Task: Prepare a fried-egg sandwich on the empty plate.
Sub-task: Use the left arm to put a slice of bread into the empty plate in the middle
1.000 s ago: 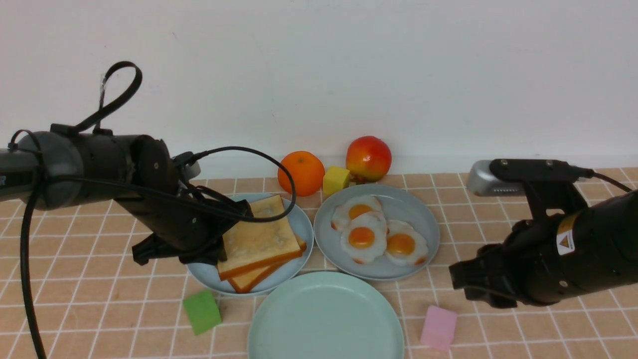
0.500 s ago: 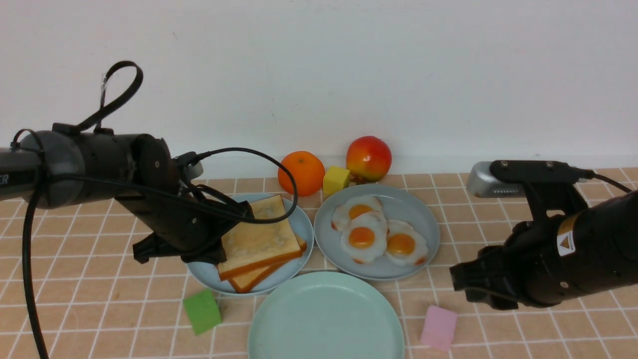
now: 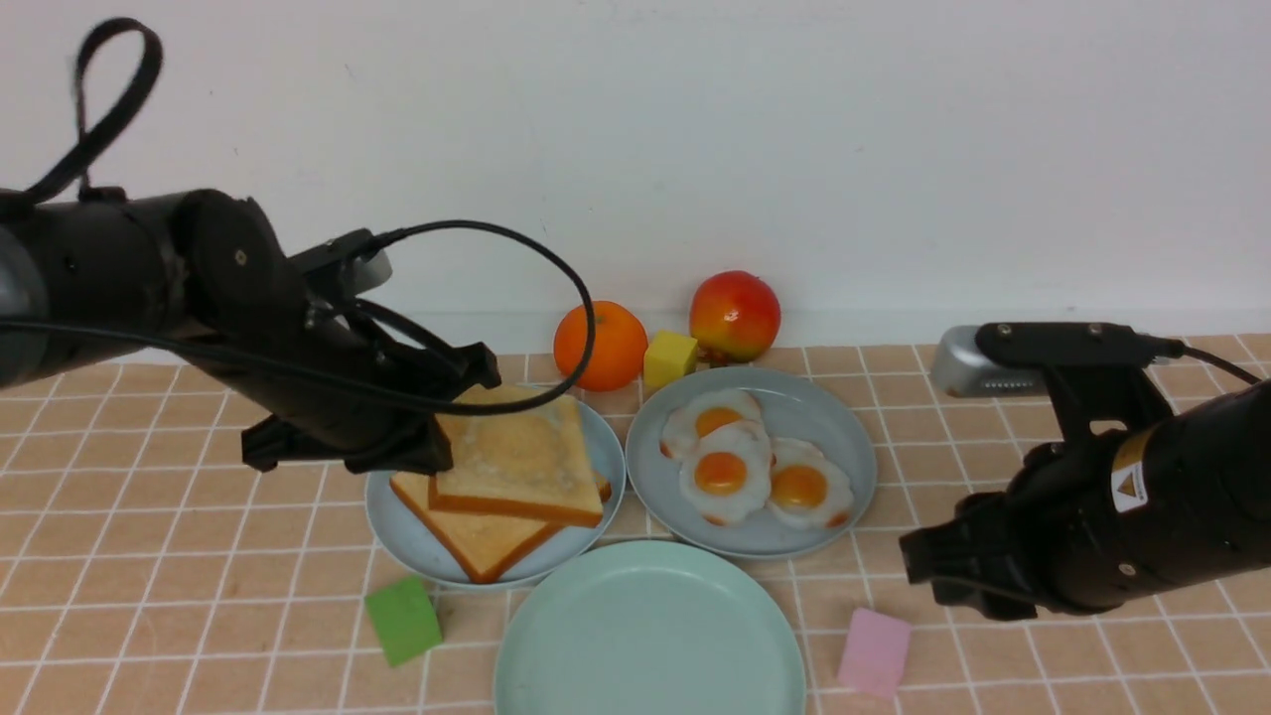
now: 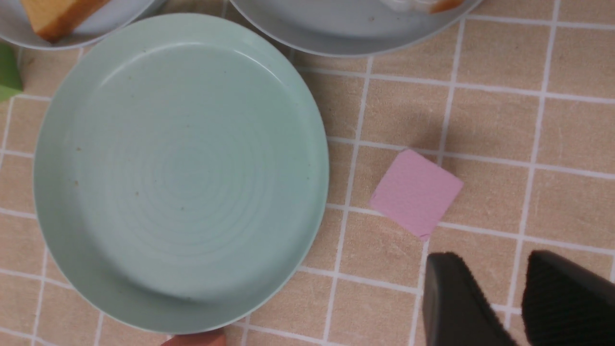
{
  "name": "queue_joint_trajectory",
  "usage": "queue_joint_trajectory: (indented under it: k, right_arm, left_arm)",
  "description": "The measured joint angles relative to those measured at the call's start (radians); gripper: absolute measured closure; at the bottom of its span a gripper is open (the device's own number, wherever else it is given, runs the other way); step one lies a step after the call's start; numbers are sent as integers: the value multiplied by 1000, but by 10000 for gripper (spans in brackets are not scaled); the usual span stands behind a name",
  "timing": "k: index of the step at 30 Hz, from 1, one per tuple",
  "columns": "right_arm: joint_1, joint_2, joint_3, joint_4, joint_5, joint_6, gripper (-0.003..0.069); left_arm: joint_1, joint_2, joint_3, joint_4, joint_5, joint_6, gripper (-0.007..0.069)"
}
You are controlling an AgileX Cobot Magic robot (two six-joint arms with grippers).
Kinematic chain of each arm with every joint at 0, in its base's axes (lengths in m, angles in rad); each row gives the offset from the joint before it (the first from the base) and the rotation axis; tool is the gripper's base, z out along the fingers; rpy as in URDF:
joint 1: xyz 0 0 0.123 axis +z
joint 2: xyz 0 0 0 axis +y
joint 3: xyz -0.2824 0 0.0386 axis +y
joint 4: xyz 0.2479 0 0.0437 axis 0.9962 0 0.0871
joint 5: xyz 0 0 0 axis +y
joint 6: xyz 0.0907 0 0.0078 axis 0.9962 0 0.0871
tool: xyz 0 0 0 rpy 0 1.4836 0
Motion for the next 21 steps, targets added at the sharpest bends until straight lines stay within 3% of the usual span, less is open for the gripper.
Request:
queue_joint_trajectory:
  k: [10, 21]
  right_arm:
    - [0, 0, 0, -16, 3, 0, 419]
    - [0, 1, 0, -16, -56, 0, 419]
  left_arm:
    - [0, -121, 120, -251, -43, 222, 638]
    - [0, -184, 426, -789, -2, 639, 638]
